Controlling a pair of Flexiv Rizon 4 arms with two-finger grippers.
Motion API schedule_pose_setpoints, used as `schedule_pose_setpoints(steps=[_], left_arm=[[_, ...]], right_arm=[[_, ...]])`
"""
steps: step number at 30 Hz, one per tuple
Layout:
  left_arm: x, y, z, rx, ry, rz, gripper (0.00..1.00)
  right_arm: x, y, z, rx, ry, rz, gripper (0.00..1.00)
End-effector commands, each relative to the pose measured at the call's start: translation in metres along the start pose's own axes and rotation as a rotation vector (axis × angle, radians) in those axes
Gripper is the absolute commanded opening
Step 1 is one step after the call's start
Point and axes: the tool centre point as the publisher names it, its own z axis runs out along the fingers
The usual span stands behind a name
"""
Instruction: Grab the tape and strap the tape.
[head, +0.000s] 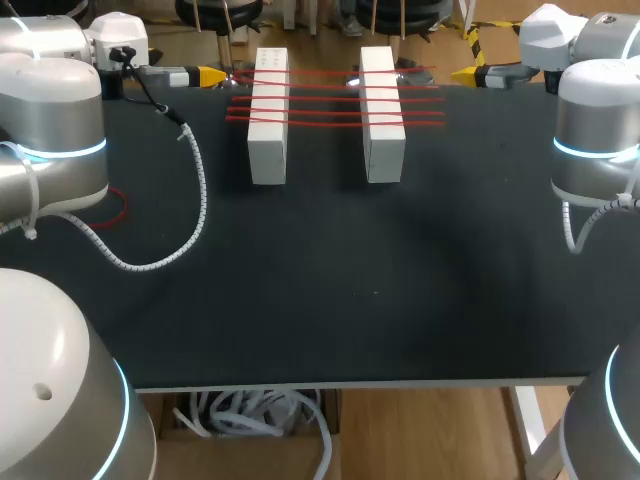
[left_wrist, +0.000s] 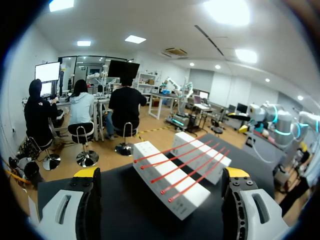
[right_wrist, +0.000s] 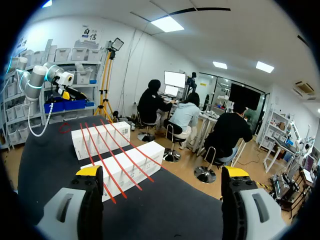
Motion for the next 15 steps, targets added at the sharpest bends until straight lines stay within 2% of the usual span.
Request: schedule_pose_setpoints(steps=[1, 13, 15], left_arm=[[0.0001, 0.0011, 0.0005, 0.005, -0.002, 0.001, 1.00], [0.0001, 0.0011, 0.0005, 0.005, -0.002, 0.001, 1.00], [-0.0047, 0.0020, -0.0036, -0.013, 0.034, 0.025, 1.00]], right_arm=[[-0.0002, 0.0000, -0.0001, 0.000, 0.001, 0.000, 1.00], [-0.0002, 0.0000, -0.0001, 0.000, 0.001, 0.000, 1.00], [-0.0002, 0.0000, -0.0001, 0.000, 0.001, 0.000, 1.00]])
